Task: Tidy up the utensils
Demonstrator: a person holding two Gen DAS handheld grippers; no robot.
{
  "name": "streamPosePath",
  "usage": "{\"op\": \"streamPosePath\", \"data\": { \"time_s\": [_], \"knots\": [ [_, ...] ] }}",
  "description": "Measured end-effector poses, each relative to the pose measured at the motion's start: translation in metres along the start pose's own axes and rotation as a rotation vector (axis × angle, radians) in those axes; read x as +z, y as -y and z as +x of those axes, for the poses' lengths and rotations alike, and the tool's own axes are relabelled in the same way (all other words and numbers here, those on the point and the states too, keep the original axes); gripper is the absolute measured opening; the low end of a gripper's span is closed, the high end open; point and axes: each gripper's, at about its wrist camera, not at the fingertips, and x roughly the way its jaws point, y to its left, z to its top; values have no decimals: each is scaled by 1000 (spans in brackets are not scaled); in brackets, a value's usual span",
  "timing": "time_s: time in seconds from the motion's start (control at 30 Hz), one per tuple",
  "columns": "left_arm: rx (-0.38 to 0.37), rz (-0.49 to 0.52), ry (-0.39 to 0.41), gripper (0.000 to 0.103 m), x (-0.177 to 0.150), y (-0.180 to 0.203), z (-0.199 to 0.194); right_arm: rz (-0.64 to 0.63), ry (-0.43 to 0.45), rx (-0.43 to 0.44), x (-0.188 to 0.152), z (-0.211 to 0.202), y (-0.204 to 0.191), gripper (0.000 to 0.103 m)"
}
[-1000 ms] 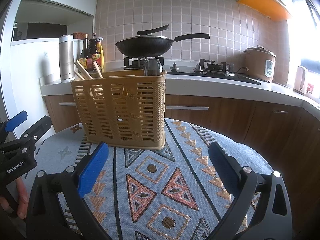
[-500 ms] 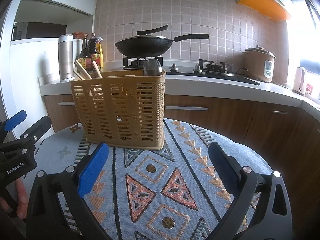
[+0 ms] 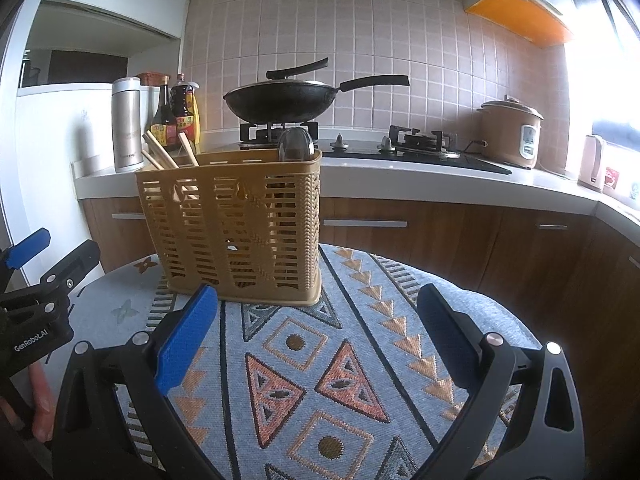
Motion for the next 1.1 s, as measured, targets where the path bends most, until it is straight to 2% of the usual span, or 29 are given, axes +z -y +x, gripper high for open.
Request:
{"op": "streamPosePath", "data": {
  "time_s": [1.1],
  "knots": [
    [-1, 9, -3, 95, 0, 1, 1, 15, -13, 5, 2, 1, 1, 95]
  ]
}}
